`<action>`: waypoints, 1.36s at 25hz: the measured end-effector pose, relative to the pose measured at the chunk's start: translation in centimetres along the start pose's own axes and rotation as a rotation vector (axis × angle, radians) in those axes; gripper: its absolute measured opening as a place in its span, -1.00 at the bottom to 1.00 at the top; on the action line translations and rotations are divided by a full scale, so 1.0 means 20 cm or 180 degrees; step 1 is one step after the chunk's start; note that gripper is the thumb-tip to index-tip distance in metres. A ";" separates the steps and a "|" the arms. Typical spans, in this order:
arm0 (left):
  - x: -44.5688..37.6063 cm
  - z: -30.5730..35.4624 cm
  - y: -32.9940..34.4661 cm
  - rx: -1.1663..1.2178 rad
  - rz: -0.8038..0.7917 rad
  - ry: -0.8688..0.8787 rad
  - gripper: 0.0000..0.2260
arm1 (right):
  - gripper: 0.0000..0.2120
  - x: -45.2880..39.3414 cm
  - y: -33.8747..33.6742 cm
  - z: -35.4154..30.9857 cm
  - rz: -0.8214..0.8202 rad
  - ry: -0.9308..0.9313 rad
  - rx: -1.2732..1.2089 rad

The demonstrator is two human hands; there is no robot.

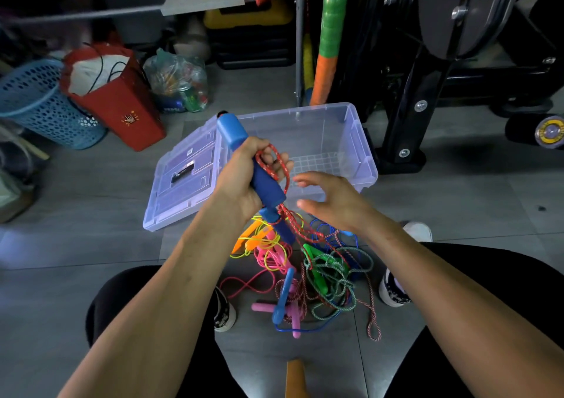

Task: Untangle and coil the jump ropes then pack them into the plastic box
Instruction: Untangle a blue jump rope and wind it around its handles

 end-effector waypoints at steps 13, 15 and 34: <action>0.01 0.18 -0.07 0.0105 0.0198 0.0371 -0.75 | -0.78 -0.04 0.04 0.11 -0.0064 0.0117 0.0554; 0.00 0.20 -0.12 -0.1276 0.0496 0.0662 -0.80 | -0.71 -0.03 0.01 0.13 -0.0021 0.0194 0.0527; 0.00 0.09 -0.07 -0.0225 -0.0261 -0.0025 -0.89 | -0.63 0.07 -0.09 0.13 -0.0195 0.0202 0.0700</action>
Point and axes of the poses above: each hand's wrist, its own x-axis away from the middle knuckle, its own y-axis out of the palm, z = x × y, the point moved 4 cm from there along -x, towards the middle knuckle, and after that the axes turned 5 degrees about y, right-handed, at the moved point
